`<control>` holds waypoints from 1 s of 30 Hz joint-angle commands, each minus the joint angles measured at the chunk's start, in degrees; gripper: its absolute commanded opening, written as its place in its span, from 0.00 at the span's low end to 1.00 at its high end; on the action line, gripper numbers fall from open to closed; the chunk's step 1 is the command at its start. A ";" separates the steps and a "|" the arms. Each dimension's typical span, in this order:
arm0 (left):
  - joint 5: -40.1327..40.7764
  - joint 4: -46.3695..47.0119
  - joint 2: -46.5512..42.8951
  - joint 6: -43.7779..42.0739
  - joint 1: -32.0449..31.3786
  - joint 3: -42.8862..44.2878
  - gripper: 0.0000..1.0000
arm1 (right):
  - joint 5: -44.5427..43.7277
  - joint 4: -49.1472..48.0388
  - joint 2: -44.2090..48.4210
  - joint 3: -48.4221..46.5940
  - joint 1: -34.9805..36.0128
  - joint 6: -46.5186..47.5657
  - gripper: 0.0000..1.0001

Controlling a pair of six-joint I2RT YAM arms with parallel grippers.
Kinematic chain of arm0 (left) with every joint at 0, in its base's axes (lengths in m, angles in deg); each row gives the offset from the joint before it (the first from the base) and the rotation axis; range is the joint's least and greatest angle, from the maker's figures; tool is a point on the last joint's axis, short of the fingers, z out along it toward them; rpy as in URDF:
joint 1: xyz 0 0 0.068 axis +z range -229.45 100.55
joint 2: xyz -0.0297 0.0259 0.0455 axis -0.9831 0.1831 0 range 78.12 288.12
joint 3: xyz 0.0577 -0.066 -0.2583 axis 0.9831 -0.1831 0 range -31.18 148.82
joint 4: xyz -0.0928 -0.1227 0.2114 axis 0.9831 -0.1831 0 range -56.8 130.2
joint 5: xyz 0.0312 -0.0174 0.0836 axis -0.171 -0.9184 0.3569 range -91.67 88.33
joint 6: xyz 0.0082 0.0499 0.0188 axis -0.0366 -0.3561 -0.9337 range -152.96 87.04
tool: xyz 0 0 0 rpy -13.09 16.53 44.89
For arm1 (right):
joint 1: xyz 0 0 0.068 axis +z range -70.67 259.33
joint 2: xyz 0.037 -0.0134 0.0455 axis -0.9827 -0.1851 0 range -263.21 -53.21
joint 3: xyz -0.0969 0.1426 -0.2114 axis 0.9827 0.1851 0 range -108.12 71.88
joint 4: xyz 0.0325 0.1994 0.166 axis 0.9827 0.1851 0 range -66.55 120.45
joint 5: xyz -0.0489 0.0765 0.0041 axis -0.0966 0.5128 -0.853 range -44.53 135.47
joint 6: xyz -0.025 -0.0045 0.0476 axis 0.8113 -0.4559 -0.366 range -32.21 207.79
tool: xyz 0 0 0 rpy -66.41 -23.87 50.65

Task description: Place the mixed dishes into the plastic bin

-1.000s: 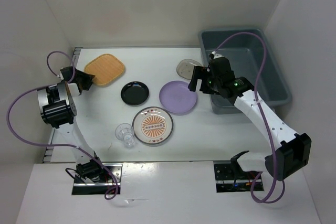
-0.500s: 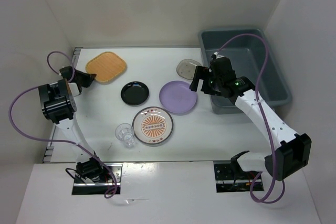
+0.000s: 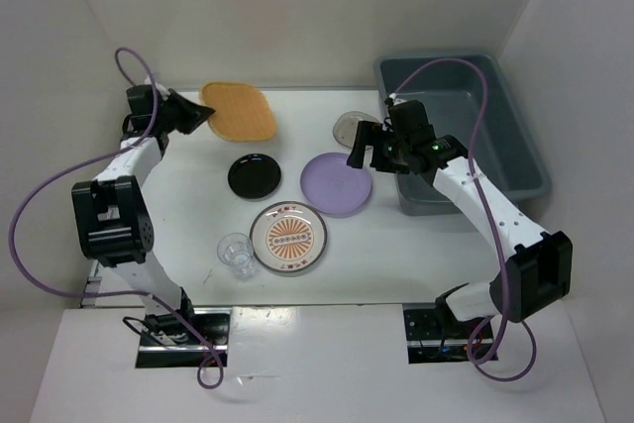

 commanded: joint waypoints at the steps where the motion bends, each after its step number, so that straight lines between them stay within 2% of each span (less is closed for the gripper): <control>1: -9.48 4.08 -7.27 2.75 -6.04 -0.18 0.00 | 2.01 -5.75 -1.17 -4.82 -0.63 2.40 1.00; 5: -11.60 5.50 -9.99 4.96 -10.18 -1.34 0.00 | 4.47 -8.21 -2.50 -7.55 -1.25 3.81 1.00; 10: -17.83 8.74 -11.40 10.31 -12.82 -2.74 0.00 | 13.86 -11.91 -5.13 -10.98 -6.77 5.04 1.00; 12: -22.13 12.78 -11.93 16.62 -13.35 -4.76 0.00 | 19.14 -13.84 -6.97 -12.12 -10.90 5.04 0.95; 15: -23.46 16.82 -11.93 20.07 -14.57 -4.77 0.00 | 26.25 -15.77 -10.13 -12.65 -12.15 4.51 0.84; 18: -24.96 21.39 -10.62 24.54 -15.98 -4.77 0.00 | 31.26 -18.14 -12.07 -12.65 -12.15 3.29 0.82; 23: -25.75 22.82 -8.69 26.41 -17.74 -2.75 0.00 | 37.42 -21.57 -13.92 -11.60 -12.15 1.44 0.81; 26: -25.75 23.60 -8.16 26.93 -18.36 -2.75 0.00 | 39.53 -23.76 -14.44 -10.46 -12.15 -0.32 0.76; 28: -25.75 23.61 -8.15 26.93 -18.88 -2.75 0.00 | 41.20 -24.82 -14.45 -9.84 -12.15 -0.94 0.56; 29: -25.75 23.61 -8.15 26.93 -18.89 -2.75 0.00 | 42.95 -25.44 -15.06 -9.84 -12.15 -1.46 0.26; 30: -25.23 23.61 -8.15 26.93 -18.89 -2.75 0.00 | 42.97 -25.44 -15.59 -9.84 -12.15 -2.33 0.25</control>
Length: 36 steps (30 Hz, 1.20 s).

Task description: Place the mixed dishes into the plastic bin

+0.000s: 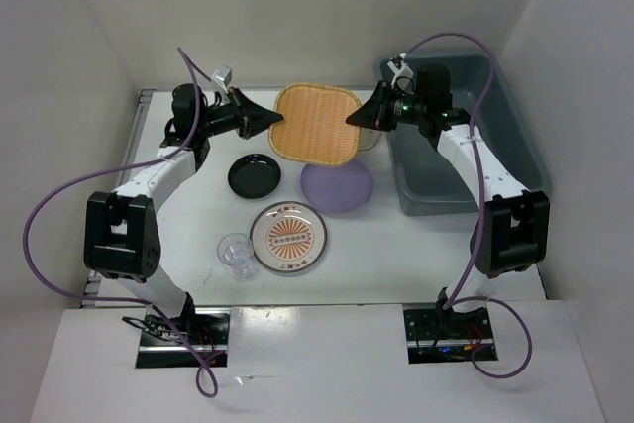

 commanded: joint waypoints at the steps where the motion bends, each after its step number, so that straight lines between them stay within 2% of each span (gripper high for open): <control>1: -1.38 6.78 -0.17 2.69 -0.24 2.55 0.00 | 5.73 -5.40 -1.14 -0.02 0.42 -2.47 0.02; 4: 2.12 3.45 -0.17 -0.46 -0.24 3.06 0.00 | 5.73 -5.40 -1.14 0.50 0.42 -3.00 0.01; 5: 3.53 0.39 -0.17 -3.95 -0.24 3.59 0.04 | 5.73 -6.01 -1.14 0.50 0.42 -3.01 0.01; 6: 5.20 -1.99 -0.17 -5.99 -0.24 4.20 0.19 | 4.68 -6.02 -0.62 0.50 0.42 -3.70 0.01; 7: 8.52 -5.06 0.35 -9.75 -0.24 4.99 0.43 | 4.06 -6.02 -0.62 -0.02 -0.10 -4.32 0.01; 8: 9.95 -6.57 0.35 -11.35 -0.24 5.00 0.82 | 3.27 -6.02 -0.09 -0.02 -0.63 -4.32 0.01; 9: 11.18 -7.89 1.22 -12.67 -0.24 5.87 1.00 | 2.74 -6.02 -0.09 -0.55 -0.63 -4.93 0.01; 12: 14.61 -14.47 2.72 -18.74 -0.24 9.64 1.00 | 2.21 -5.32 -0.09 -3.26 -3.79 -5.73 0.01; 14: 16.10 -15.62 2.73 -20.59 -0.24 10.71 1.00 | 1.60 -4.26 0.43 -4.68 -5.54 -5.73 0.01; 18: 18.47 -18.26 2.73 -25.32 0.81 12.82 1.00 | 0.29 -1.98 1.66 -7.14 -12.91 -5.73 0.01; 20: 21.02 -22.47 1.68 -28.40 2.21 14.31 1.00 | -1.56 -1.27 3.24 -7.14 -16.00 -5.73 0.01; 23: 31.64 -30.56 0.10 -37.62 2.22 17.39 1.00 | -7.07 1.27 5.53 -7.14 -20.84 -5.73 0.01; 24: 37.59 -33.62 -0.52 -41.13 2.22 17.92 1.00 | -8.67 1.80 6.06 -7.14 -22.50 -5.12 0.01; 28: 47.48 -37.08 -1.05 -45.98 2.22 16.35 1.00 | -19.03 3.73 7.64 -7.14 -25.15 -5.11 0.01; 30: 48.89 -37.60 -2.28 -46.00 2.75 13.36 1.00 | -23.18 3.74 8.17 -5.66 -26.64 -6.59 0.01; 36: 49.42 -37.09 -2.81 -47.05 3.27 7.20 1.00 | -27.14 2.68 6.34 -4.59 -29.20 -7.22 0.01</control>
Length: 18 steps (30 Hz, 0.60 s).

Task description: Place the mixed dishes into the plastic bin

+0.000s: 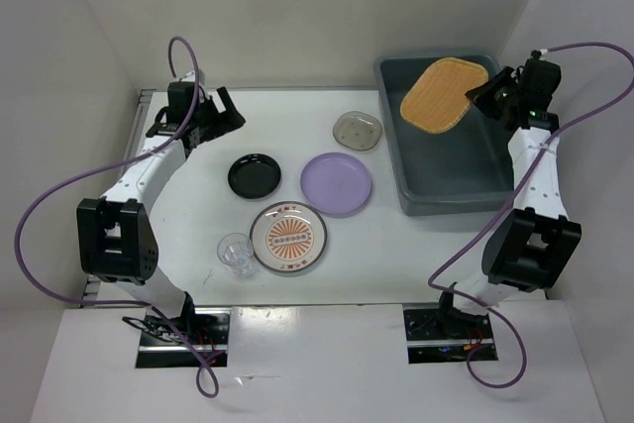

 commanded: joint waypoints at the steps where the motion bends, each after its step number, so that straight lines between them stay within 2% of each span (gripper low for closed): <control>1: 2.30 -0.64 -1.70 -3.23 0.43 -2.42 1.00 | -3.43 -2.98 0.56 -1.14 -0.72 -1.93 0.01; 18: 0.54 -0.12 -1.70 -3.76 0.43 -4.00 1.00 | -9.14 -6.31 -14.03 -3.95 -0.72 -6.15 0.01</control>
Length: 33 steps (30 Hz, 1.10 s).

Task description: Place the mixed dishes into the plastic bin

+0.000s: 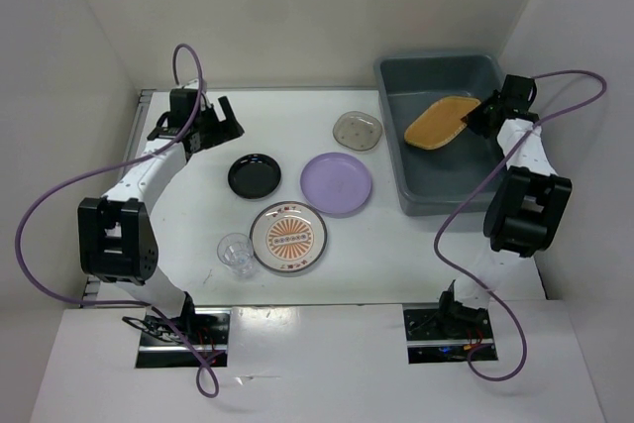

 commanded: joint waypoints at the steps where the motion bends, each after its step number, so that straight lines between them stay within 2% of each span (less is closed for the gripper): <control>1: -0.40 1.72 -1.70 -1.16 0.19 -0.81 1.00 | -1.06 -6.14 -0.05 -3.95 0.05 -3.22 0.01; 13: 0.13 1.72 -2.75 -1.16 0.19 -2.48 1.00 | -0.26 -5.79 -10.15 -7.20 0.05 -4.81 0.01; 17: 0.65 1.72 -2.75 -1.16 0.19 -3.01 1.00 | -2.02 -3.78 -11.29 -7.91 0.05 -4.20 0.08; 19: 0.65 2.25 -2.75 -1.16 0.19 -3.01 1.00 | -2.54 -2.90 -11.82 -7.91 0.05 -4.20 0.23; 22: 1.18 2.25 -3.27 -1.16 0.19 -3.01 1.00 | -3.08 -1.57 -12.35 -7.91 0.05 -3.67 0.31; 24: 1.79 2.77 -3.28 -1.16 0.72 -3.54 1.00 | -4.74 -0.26 -13.06 -7.91 0.05 -3.67 0.31; 33: 3.03 3.39 -3.81 -1.16 0.72 -4.59 1.00 | -8.44 0.98 -13.58 -7.38 0.05 -3.67 0.43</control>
